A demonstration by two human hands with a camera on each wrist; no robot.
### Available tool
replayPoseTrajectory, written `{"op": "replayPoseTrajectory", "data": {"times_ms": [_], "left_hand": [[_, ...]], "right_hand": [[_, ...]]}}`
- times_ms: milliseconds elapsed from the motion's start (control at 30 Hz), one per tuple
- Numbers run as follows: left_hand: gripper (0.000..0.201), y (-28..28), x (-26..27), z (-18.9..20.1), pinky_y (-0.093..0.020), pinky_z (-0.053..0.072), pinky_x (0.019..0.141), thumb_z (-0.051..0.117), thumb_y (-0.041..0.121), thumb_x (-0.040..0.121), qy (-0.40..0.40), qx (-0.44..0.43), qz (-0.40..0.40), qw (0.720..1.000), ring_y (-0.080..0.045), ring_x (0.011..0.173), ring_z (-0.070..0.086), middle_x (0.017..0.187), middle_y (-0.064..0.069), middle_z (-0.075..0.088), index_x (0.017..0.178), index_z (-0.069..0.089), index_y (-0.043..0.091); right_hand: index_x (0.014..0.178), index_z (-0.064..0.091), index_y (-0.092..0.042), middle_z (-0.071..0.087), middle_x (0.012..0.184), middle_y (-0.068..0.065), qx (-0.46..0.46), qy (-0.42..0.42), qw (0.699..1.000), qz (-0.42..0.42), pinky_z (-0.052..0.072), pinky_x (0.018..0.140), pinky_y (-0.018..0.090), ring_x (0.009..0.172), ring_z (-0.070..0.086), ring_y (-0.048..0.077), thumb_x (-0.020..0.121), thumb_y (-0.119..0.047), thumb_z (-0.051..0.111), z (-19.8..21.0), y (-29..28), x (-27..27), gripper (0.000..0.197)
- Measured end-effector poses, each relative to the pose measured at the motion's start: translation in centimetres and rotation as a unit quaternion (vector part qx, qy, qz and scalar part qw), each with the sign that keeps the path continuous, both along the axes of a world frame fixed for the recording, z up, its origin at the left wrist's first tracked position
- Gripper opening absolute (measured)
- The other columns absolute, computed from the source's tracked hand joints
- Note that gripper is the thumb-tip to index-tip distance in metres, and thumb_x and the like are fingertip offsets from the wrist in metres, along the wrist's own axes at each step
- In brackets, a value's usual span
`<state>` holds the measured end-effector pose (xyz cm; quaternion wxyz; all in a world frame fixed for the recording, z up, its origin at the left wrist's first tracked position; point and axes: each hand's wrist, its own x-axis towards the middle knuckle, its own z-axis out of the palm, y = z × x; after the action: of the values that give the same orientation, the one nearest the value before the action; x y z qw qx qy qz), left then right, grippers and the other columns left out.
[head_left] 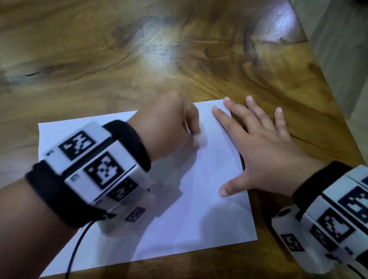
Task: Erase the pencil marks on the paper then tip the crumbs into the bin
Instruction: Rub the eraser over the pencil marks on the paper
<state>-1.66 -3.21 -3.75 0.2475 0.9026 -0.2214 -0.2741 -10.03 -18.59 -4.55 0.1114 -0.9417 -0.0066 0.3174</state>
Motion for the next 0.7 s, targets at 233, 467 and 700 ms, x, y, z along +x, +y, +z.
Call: {"op": "replayPoseTrajectory", "data": {"times_ms": [233, 467, 700], "left_hand": [[0.008, -1.9, 0.9, 0.1, -0.018, 0.032, 0.054, 0.071, 0.016, 0.072, -0.085, -0.014, 0.067, 0.994, -0.013, 0.065, 0.050, 0.061, 0.006, 0.053, 0.079, 0.069, 0.015], [0.007, -1.9, 1.6, 0.4, -0.011, 0.028, 0.047, 0.071, 0.013, 0.071, -0.062, 0.002, 0.054, 0.997, -0.009, 0.058, 0.047, 0.057, 0.012, 0.048, 0.076, 0.068, 0.016], [0.007, -1.1, 1.4, 0.5, -0.019, 0.030, 0.050, 0.071, 0.014, 0.072, -0.079, 0.014, 0.041, 0.996, -0.011, 0.060, 0.044, 0.059, 0.009, 0.047, 0.079, 0.068, 0.014]], "right_hand": [[0.138, -0.028, -0.040, -0.036, 0.143, -0.023, -0.004, -0.002, 1.000, 0.004, -0.020, 0.109, 0.053, 0.133, -0.038, 0.013, 0.046, -0.069, 0.072, 0.0, 0.0, 0.0, 0.139], [0.137, -0.029, -0.041, -0.037, 0.143, -0.023, -0.004, -0.002, 1.000, 0.004, -0.021, 0.108, 0.052, 0.133, -0.038, 0.013, 0.047, -0.070, 0.071, -0.1, 0.0, 0.0, 0.138], [0.137, -0.030, -0.041, -0.038, 0.142, -0.023, -0.006, -0.001, 1.000, 0.004, -0.021, 0.108, 0.052, 0.132, -0.039, 0.013, 0.047, -0.070, 0.071, -0.1, 0.0, 0.0, 0.139]]}}
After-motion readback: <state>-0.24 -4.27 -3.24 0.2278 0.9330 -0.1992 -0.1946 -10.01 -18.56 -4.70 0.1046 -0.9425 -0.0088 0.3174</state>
